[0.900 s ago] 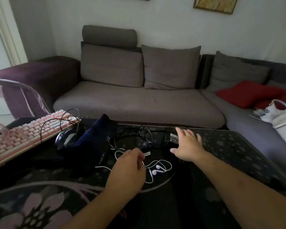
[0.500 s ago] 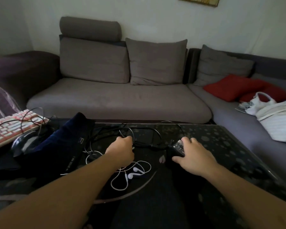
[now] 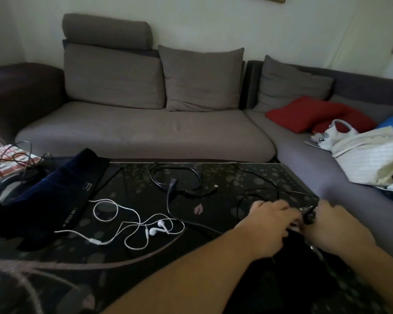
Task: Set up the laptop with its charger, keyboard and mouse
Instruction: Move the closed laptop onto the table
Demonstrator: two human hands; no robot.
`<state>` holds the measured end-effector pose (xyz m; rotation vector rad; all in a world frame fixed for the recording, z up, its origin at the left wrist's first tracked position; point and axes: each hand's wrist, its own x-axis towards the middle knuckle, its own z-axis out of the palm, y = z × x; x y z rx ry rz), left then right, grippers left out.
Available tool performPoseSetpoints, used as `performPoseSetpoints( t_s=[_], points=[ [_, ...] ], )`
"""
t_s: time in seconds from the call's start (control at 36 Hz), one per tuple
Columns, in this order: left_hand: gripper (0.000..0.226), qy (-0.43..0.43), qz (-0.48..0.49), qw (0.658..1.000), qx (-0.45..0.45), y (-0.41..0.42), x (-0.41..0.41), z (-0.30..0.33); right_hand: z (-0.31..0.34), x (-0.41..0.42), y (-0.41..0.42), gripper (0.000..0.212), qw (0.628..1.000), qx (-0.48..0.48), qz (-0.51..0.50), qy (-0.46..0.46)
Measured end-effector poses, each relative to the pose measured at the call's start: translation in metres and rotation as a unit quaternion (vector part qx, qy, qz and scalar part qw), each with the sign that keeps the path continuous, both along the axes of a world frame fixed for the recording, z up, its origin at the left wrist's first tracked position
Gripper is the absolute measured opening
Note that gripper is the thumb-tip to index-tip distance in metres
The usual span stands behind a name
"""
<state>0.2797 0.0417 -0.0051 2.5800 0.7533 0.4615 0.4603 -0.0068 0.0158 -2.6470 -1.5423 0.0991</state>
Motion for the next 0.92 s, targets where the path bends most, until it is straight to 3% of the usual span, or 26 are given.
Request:
performPoseSetpoints(
  t_s=[0.08, 0.19, 0.28, 0.36, 0.44, 0.53, 0.58, 0.64, 0.72, 0.83, 0.86, 0.92],
  points=[
    [0.057, 0.052, 0.001, 0.998, 0.024, -0.004, -0.019, -0.021, -0.023, 0.019, -0.003, 0.073, 1.0, -0.013, -0.015, 0.0],
    [0.078, 0.033, 0.002, 0.999, -0.033, -0.015, -0.063, -0.023, -0.056, 0.048, 0.008, 0.071, 0.997, -0.069, 0.032, -0.02],
    [0.067, 0.014, 0.036, 0.999, -0.014, -0.027, -0.099, -0.012, -0.002, -0.028, -0.014, 0.07, 0.995, -0.088, 0.001, -0.056],
    [0.05, -0.001, 0.14, 0.99, 0.007, -0.033, -0.143, -0.004, 0.038, -0.095, -0.023, 0.066, 0.99, -0.025, 0.043, -0.129],
    [0.042, 0.002, 0.259, 0.965, 0.042, -0.035, -0.19, 0.0, 0.038, -0.146, -0.018, 0.054, 0.982, 0.023, 0.185, 0.012],
    [0.043, 0.083, 0.356, 0.929, 0.058, -0.035, -0.236, 0.001, 0.025, -0.204, -0.016, 0.058, 0.939, 0.028, 0.328, 0.102],
    [0.063, 0.168, 0.393, 0.904, 0.013, -0.035, -0.265, -0.003, 0.013, -0.239, -0.011, 0.074, 0.918, 0.0, 0.383, 0.108],
    [0.064, 0.217, 0.397, 0.891, -0.038, -0.035, -0.288, -0.01, -0.001, -0.268, -0.003, 0.096, 0.908, -0.045, 0.402, 0.11],
    [0.022, 0.167, 0.367, 0.913, -0.067, -0.036, -0.315, -0.021, -0.015, -0.301, 0.006, 0.105, 0.896, -0.066, 0.431, 0.082],
    [0.011, 0.077, 0.305, 0.948, -0.052, -0.047, -0.334, -0.021, -0.026, -0.327, 0.011, 0.097, 0.882, -0.025, 0.465, 0.076],
    [0.009, 0.037, 0.294, 0.954, -0.053, -0.051, -0.337, -0.019, -0.029, -0.333, 0.012, 0.088, 0.876, -0.016, 0.474, 0.084],
    [0.008, -0.043, 0.28, 0.957, -0.065, -0.058, -0.346, -0.012, -0.032, -0.345, 0.011, 0.049, 0.868, -0.013, 0.48, 0.123]
  ],
)
